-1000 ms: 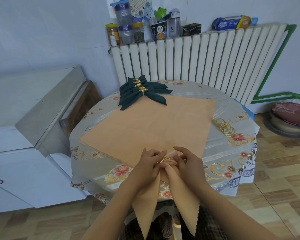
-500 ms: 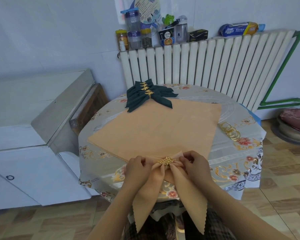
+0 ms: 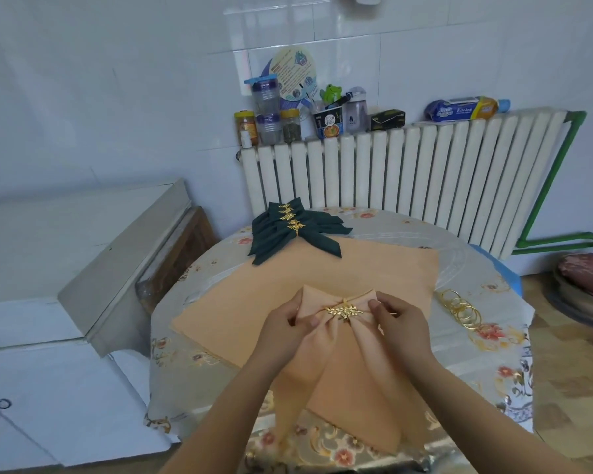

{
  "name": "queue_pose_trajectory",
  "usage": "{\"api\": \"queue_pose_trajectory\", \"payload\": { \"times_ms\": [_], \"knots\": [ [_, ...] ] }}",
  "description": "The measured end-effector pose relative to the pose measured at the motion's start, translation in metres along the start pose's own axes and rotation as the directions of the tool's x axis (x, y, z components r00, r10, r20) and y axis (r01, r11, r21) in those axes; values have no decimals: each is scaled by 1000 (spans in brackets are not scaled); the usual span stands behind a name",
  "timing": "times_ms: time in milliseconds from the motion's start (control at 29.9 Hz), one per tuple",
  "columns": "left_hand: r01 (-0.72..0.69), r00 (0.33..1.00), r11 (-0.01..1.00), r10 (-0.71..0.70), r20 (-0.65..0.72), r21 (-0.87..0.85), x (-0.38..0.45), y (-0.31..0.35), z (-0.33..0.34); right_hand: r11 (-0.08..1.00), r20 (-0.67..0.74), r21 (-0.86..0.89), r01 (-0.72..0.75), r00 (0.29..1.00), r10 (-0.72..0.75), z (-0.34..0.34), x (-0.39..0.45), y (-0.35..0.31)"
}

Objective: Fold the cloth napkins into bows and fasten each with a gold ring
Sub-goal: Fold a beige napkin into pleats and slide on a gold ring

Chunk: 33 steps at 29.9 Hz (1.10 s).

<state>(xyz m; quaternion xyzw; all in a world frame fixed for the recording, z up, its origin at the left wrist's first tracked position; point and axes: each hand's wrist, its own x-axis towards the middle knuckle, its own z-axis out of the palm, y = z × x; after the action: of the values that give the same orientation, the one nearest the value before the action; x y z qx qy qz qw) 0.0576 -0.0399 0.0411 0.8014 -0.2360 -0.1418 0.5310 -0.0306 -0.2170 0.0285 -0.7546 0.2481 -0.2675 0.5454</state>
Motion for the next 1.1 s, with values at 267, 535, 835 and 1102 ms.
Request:
{"api": "queue_pose_trajectory", "payload": {
  "times_ms": [267, 535, 835, 1102],
  "knots": [
    [65, 994, 995, -70, -78, -75, 90, 30, 12, 989, 367, -145, 40, 930, 16, -10, 86, -25],
    [94, 994, 983, -101, 39, 159, 287, 33, 28, 900, 412, -404, 164, 911, 18, 12, 275, -1],
    [113, 977, 928, -168, 129, 355, 478, 34, 42, 835, 298, -517, 186, 954, -28, 56, 469, 21],
    [141, 990, 892, -134, -47, 430, 572, 22, 58, 885, 179, -450, 117, 983, -39, 90, 560, 50]
  ]
}}
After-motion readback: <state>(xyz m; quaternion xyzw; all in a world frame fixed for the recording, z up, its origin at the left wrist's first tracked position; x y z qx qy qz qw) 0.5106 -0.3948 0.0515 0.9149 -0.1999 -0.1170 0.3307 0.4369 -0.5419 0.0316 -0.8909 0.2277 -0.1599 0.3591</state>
